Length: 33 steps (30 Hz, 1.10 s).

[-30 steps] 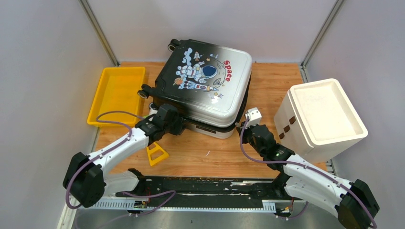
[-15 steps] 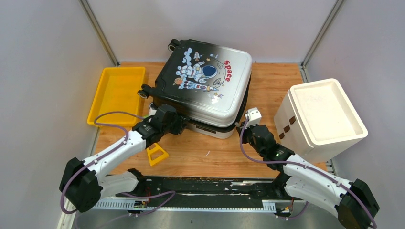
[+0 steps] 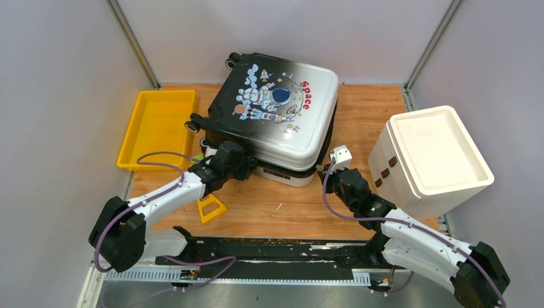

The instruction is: Open, take out, and arrange the luggage

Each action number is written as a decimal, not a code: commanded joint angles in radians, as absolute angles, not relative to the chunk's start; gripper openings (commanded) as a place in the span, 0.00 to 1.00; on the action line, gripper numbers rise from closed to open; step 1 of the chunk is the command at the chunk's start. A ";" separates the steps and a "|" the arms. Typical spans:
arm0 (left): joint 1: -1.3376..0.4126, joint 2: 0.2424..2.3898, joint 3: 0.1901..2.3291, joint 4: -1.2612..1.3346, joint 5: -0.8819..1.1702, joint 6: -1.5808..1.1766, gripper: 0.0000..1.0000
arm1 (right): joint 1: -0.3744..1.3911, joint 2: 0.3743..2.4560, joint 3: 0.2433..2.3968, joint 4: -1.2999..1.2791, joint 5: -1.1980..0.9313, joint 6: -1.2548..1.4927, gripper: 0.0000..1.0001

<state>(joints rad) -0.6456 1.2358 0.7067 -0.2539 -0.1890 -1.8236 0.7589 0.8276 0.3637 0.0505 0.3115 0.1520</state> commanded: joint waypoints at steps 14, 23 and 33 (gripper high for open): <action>-0.647 1.299 0.764 -0.414 -0.230 -1.860 0.00 | 0.762 0.880 0.384 0.154 0.276 -0.119 0.00; -0.648 1.161 0.752 -0.573 -0.365 -1.836 0.00 | 0.667 0.886 0.404 0.196 0.491 -0.252 0.00; -0.648 1.127 0.739 -0.653 -0.364 -1.788 0.00 | 0.380 0.986 0.496 0.346 0.284 -0.274 0.00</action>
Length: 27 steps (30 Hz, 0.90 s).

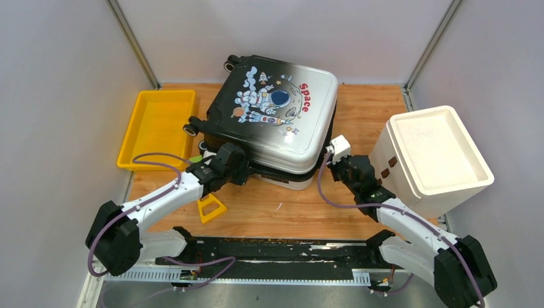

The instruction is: Open, take out, and arrange the luggage

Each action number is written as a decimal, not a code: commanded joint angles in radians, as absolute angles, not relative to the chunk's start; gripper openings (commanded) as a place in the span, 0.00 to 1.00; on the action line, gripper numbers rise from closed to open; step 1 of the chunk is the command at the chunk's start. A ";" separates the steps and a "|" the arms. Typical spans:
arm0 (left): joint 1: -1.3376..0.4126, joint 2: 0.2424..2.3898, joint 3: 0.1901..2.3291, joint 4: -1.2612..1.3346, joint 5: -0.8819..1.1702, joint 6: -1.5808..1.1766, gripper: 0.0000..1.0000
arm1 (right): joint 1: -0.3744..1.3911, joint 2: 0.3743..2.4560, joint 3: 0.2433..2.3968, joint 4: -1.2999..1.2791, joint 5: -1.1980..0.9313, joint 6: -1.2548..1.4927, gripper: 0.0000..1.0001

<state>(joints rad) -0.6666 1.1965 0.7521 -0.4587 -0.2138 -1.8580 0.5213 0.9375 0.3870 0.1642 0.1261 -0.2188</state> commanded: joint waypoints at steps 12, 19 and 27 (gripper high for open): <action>-0.648 1.120 0.718 -0.687 -0.340 -1.703 0.00 | 0.144 1.292 0.762 0.424 0.173 -0.300 0.00; -0.647 1.130 0.699 -0.685 -0.290 -1.629 0.00 | 0.080 1.539 0.964 0.436 0.159 -0.311 0.00; -0.647 1.111 0.703 -0.691 -0.300 -1.531 0.00 | 0.013 1.710 1.151 0.431 0.107 -0.305 0.00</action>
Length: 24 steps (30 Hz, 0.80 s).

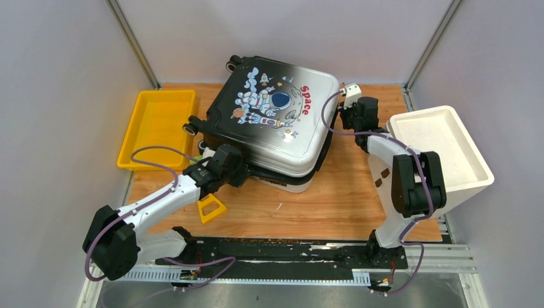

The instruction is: Open, take out, and arrange the luggage

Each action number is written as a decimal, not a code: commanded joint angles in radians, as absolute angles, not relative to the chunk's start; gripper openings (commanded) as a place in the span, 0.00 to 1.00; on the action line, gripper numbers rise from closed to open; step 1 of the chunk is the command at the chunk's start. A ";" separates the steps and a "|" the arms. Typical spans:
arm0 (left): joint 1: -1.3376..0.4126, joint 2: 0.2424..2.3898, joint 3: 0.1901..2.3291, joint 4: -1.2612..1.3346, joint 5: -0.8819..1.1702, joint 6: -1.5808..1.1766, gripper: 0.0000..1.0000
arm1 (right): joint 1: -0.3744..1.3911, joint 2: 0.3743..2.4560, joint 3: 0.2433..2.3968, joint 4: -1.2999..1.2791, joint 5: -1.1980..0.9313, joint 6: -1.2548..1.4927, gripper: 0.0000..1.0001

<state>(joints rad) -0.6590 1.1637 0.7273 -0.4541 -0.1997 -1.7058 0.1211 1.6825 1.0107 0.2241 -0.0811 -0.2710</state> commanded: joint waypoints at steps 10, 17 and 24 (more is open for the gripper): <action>-0.648 1.168 0.712 -0.695 -0.268 -1.480 0.00 | -0.077 1.872 1.317 0.489 -0.020 -0.287 0.00; -0.648 1.175 0.720 -0.686 -0.271 -1.441 0.00 | -0.109 1.972 1.367 0.640 -0.112 -0.258 0.00; -0.648 1.167 0.708 -0.702 -0.298 -1.420 0.00 | -0.112 2.072 1.420 0.738 -0.217 -0.215 0.00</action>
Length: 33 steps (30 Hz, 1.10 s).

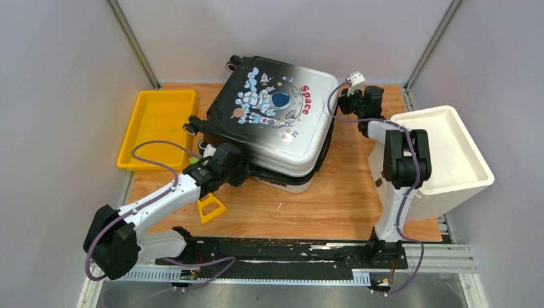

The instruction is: Open, take out, and arrange the luggage

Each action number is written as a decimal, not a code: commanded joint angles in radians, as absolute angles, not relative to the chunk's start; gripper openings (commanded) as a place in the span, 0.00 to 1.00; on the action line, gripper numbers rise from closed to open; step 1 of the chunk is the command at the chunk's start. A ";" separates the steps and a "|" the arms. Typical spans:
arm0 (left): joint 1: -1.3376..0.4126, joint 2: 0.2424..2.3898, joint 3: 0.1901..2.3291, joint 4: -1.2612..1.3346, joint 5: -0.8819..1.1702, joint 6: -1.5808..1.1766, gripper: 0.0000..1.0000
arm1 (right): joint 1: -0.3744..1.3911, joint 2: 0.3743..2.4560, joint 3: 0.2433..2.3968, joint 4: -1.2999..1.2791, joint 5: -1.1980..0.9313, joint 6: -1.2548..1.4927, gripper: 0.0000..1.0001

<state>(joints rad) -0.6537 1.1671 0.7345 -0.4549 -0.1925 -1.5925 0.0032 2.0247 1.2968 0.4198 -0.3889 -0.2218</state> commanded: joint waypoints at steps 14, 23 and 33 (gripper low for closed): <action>-0.647 1.132 0.724 -0.692 -0.334 -1.343 0.00 | -0.133 2.221 1.591 0.815 -0.311 -0.227 0.01; -0.648 1.123 0.759 -0.660 -0.338 -1.265 0.00 | -0.139 2.245 1.630 0.844 -0.355 -0.254 0.00; -0.688 1.111 0.809 -0.532 -0.279 -1.342 0.00 | -0.136 1.974 1.591 0.417 -0.328 -0.050 0.61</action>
